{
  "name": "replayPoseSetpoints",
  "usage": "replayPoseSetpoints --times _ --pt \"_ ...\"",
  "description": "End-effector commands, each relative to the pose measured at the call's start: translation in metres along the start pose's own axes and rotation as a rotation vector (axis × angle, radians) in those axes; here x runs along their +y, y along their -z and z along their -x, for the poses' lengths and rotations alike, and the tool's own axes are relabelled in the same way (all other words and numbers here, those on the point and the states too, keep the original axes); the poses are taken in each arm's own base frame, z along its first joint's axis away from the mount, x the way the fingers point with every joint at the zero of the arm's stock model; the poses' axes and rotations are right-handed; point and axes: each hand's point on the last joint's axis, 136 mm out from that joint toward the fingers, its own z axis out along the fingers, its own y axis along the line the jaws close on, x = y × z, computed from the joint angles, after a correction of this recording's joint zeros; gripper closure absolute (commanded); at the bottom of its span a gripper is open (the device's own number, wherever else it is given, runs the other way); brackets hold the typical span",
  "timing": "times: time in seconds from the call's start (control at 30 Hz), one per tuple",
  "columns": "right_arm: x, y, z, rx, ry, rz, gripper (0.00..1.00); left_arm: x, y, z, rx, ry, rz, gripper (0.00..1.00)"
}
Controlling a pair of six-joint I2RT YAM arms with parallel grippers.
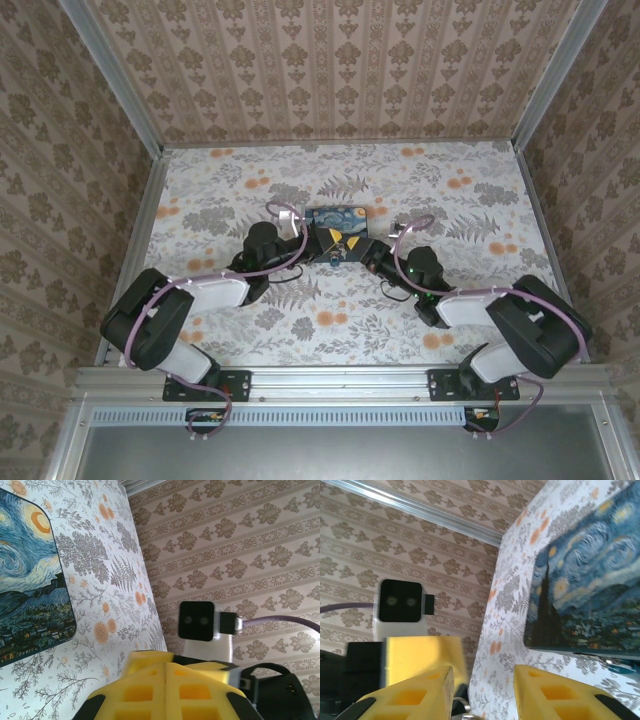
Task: Unlock a padlock with a key
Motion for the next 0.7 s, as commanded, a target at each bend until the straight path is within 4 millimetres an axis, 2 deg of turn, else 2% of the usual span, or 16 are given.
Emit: replayPoseSetpoints --times 0.0,0.13,0.23,0.43,0.67 --pt "0.022 -0.007 0.001 -0.006 -0.015 0.11 0.63 -0.008 0.001 -0.001 0.016 -0.035 -0.015 1.0" --pt "0.017 -0.01 -0.004 -0.011 -0.032 0.1 0.66 -0.008 0.003 0.0 0.007 -0.038 -0.012 1.0" --pt "0.016 -0.007 0.0 -0.041 -0.036 0.091 0.67 -0.007 0.004 0.0 0.002 -0.038 -0.006 1.0" --pt "0.002 0.015 0.017 -0.17 -0.071 0.02 0.67 -0.003 0.005 0.0 -0.009 -0.036 0.004 1.0" --pt "0.022 0.017 0.019 -0.159 -0.05 0.065 0.67 -0.005 0.006 0.001 -0.011 -0.047 -0.001 1.0"
